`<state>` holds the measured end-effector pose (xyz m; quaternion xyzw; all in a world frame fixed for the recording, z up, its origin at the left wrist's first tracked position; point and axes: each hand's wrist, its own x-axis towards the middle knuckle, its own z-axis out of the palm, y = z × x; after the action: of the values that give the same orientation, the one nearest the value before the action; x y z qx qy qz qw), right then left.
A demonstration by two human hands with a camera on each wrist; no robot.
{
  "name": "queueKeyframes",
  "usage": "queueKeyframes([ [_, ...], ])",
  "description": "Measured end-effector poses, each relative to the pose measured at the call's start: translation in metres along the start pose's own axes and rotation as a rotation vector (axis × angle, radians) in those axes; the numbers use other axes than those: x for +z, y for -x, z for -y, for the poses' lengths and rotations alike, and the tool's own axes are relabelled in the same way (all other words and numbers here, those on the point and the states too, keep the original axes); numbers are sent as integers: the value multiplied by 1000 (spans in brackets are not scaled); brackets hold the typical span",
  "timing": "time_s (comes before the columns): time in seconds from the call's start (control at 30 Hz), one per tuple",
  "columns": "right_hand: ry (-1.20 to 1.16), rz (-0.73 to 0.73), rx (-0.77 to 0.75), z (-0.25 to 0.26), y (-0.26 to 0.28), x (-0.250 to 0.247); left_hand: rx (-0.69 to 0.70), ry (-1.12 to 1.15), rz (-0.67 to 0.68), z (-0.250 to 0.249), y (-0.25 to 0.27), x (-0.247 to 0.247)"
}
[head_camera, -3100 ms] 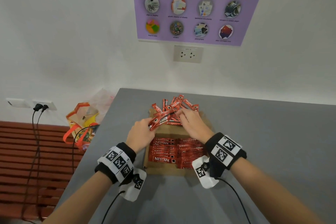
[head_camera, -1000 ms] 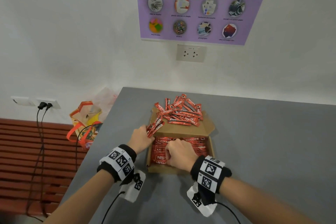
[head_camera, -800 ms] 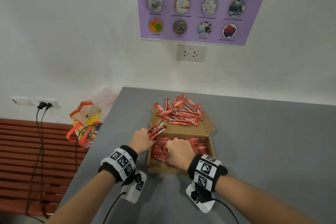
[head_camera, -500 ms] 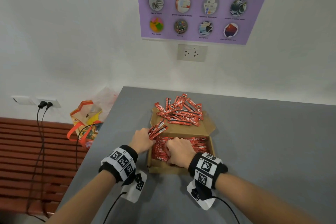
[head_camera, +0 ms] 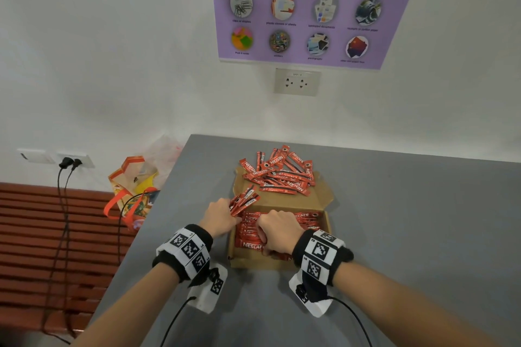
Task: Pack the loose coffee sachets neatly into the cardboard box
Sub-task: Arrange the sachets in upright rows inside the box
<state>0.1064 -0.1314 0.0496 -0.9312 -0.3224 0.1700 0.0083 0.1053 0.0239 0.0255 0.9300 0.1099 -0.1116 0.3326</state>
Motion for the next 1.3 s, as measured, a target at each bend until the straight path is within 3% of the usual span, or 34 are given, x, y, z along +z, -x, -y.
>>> queueKeyframes([
  [0.77, -44, -34, -50, -3, -2, 4, 34, -24, 27, 6, -3, -3],
  [0.87, -92, -57, -39, -5, 0, 2, 72, 21, -47, 7, 0, -7],
  [0.97, -393, -173, -32, -11, 4, -5, 143, 72, -185, 1, 7, -15],
  [1.07, -650, -397, -19, -18, 7, -16, 215, 209, -216, -12, 15, -22],
  [1.2, -589, -499, 28, -22, 7, -30, 282, 403, -185, -29, 22, -22],
  [1.3, -739, -560, 54, -28, 6, -36, 307, 589, -221, -31, 26, -23],
])
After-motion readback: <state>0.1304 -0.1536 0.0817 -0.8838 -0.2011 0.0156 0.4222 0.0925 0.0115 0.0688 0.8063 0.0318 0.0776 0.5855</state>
